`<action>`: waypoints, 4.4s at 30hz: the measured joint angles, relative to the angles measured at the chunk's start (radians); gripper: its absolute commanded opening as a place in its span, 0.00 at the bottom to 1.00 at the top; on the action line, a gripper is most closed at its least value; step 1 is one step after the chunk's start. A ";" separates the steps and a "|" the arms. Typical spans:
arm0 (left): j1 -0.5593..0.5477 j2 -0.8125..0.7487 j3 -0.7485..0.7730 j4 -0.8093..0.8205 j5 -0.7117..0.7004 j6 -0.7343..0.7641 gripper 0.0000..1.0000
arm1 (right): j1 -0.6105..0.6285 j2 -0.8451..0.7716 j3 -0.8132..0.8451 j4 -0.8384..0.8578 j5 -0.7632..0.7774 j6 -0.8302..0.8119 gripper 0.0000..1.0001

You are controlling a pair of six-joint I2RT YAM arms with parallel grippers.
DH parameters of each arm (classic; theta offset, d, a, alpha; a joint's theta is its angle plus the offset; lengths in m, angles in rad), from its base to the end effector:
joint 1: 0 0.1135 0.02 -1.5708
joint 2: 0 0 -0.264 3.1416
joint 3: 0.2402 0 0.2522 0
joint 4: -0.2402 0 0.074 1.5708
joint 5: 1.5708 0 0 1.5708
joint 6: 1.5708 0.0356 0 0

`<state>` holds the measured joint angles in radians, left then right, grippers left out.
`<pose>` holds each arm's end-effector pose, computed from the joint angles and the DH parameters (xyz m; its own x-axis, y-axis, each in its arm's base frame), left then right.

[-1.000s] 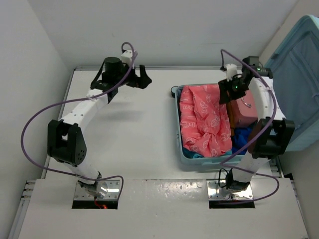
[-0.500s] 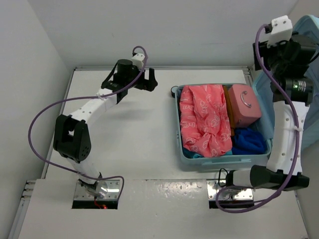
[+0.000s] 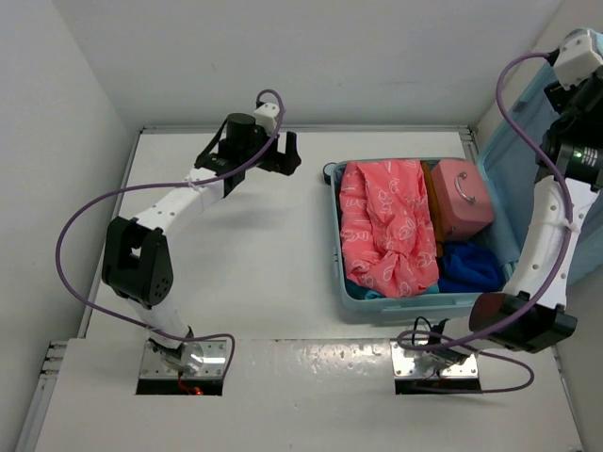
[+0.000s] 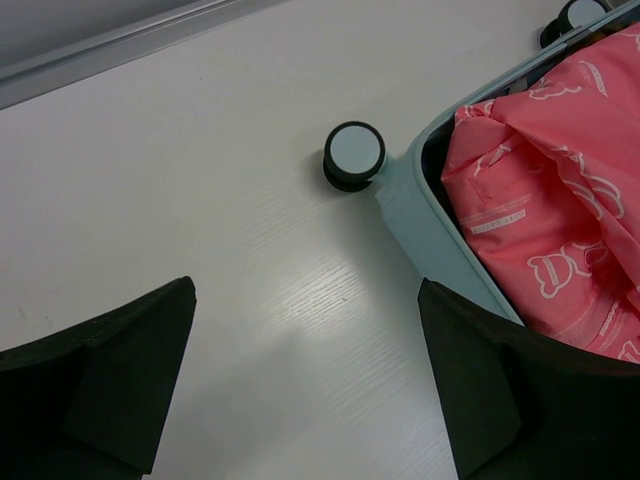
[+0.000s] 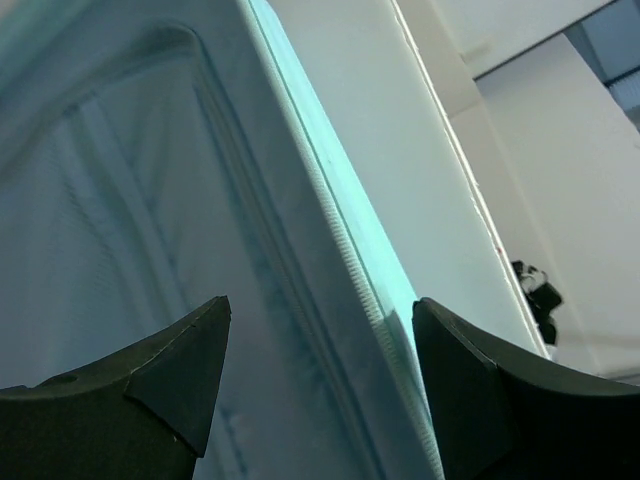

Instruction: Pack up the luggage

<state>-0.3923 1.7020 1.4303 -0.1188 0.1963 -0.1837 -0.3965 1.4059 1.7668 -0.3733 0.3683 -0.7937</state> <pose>0.3737 -0.1621 0.3258 -0.4448 -0.0099 -0.8956 0.4683 0.8498 -0.2419 0.2643 -0.1245 0.5152 -0.5016 -0.5111 -0.6980 0.4774 0.5094 -0.7160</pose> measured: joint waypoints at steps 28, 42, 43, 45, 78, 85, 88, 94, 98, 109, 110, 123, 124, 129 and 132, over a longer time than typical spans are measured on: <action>0.001 -0.045 -0.027 -0.018 -0.073 0.002 0.99 | 0.609 -0.124 0.296 -0.554 -0.764 0.512 0.72; 0.018 -0.166 -0.207 -0.028 -0.152 -0.039 0.99 | 0.362 -0.402 -0.228 -0.147 -0.405 0.576 0.56; 0.018 -0.166 -0.216 -0.033 -0.151 -0.040 0.99 | 0.306 -0.403 -0.292 -0.105 -0.366 0.542 0.56; 0.018 -0.166 -0.224 -0.040 -0.151 -0.043 0.99 | 0.192 -0.381 -0.381 -0.060 -0.313 0.491 0.56; 0.129 -0.118 -0.224 -0.050 -0.073 -0.162 0.99 | -0.377 -0.026 -0.905 0.010 -0.644 0.344 0.45; 0.315 -0.120 -0.230 -0.029 0.037 -0.276 0.99 | -0.183 -0.096 -1.008 0.039 -0.697 0.462 0.44; 0.391 -0.126 -0.237 -0.027 0.064 -0.304 0.99 | 0.016 -0.151 -1.070 0.028 -0.764 0.571 0.45; 0.473 -0.163 -0.242 -0.016 0.056 -0.333 0.99 | 0.523 -0.209 -1.129 0.066 -0.964 0.821 0.47; 0.527 -0.236 -0.243 -0.002 -0.016 -0.316 0.99 | 0.641 -0.327 -1.130 0.159 -1.064 0.942 0.32; 0.512 -0.502 -0.325 -0.012 -0.299 -0.212 0.99 | 0.541 -0.569 -1.345 0.415 -0.856 0.979 0.44; 0.512 -0.508 -0.335 -0.017 -0.311 -0.208 0.99 | 0.537 -0.532 -1.347 0.433 -0.821 0.966 0.44; 0.514 -0.670 -0.500 -0.166 -0.328 -0.145 0.95 | 0.272 -0.199 -1.361 0.712 -0.774 0.900 0.55; 0.519 -0.671 -0.501 -0.175 -0.348 -0.150 0.95 | 0.261 -0.174 -1.339 0.715 -0.760 0.906 0.55; 0.591 -0.560 -0.433 -0.151 -0.377 -0.167 0.91 | 0.182 -0.049 -1.183 0.727 -0.742 0.994 0.51; 0.658 -0.386 -0.267 -0.130 -0.296 -0.170 0.79 | 0.139 -0.011 -1.122 0.730 -0.788 1.050 0.46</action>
<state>0.2657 1.3155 1.1629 -0.2485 -0.1001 -0.3534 -0.2573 1.3945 0.6449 0.3569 -0.4194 0.2562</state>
